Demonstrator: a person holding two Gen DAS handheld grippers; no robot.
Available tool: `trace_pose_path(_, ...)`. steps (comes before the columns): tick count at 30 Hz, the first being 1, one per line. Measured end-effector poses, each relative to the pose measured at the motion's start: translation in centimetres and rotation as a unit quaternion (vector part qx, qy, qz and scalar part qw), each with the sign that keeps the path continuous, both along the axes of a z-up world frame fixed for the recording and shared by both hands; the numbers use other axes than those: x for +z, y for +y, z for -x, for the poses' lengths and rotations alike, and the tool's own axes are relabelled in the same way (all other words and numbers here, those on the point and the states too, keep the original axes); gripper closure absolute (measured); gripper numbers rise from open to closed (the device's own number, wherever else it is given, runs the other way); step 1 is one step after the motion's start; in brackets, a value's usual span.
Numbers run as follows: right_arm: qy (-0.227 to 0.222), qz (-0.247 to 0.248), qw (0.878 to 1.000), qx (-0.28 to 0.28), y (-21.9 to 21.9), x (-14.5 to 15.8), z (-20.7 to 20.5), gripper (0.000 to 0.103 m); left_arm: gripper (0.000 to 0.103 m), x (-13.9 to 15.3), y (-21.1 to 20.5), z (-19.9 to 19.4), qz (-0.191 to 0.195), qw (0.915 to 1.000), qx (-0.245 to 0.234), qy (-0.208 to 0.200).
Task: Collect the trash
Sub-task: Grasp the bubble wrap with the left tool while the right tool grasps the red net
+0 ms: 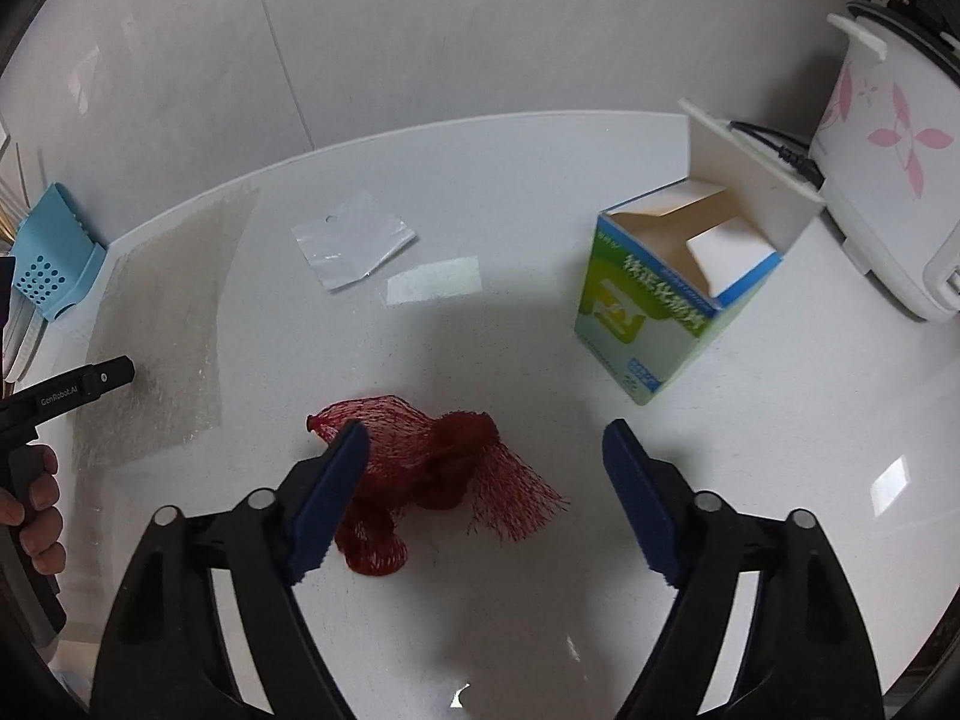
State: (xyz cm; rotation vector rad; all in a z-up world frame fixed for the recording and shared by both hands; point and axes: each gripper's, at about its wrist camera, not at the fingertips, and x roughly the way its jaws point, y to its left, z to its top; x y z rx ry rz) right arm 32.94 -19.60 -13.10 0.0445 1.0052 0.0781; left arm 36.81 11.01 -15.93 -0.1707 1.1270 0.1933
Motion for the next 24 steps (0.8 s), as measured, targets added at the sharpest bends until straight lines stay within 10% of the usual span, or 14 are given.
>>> trace_pose_path(6, 0.015, 0.001, 1.000, 0.017, 1.3, -1.2, -0.4, 0.054, 0.018, 0.2, -1.3, 0.0, -0.014, 0.9997, -0.018, -0.002)
trace_pose_path(13, 0.010, 0.015, 1.000, 0.018, 1.7, -1.5, 0.4, 0.075, 0.086, 1.2, -3.9, 0.3, -0.007, 0.9981, -0.062, -0.001)
trace_pose_path(24, 0.013, 0.003, 1.000, 0.020, 0.7, -0.6, 1.1, 0.092, 0.094, 1.9, -4.8, 1.7, -0.017, 0.9977, -0.064, -0.014)
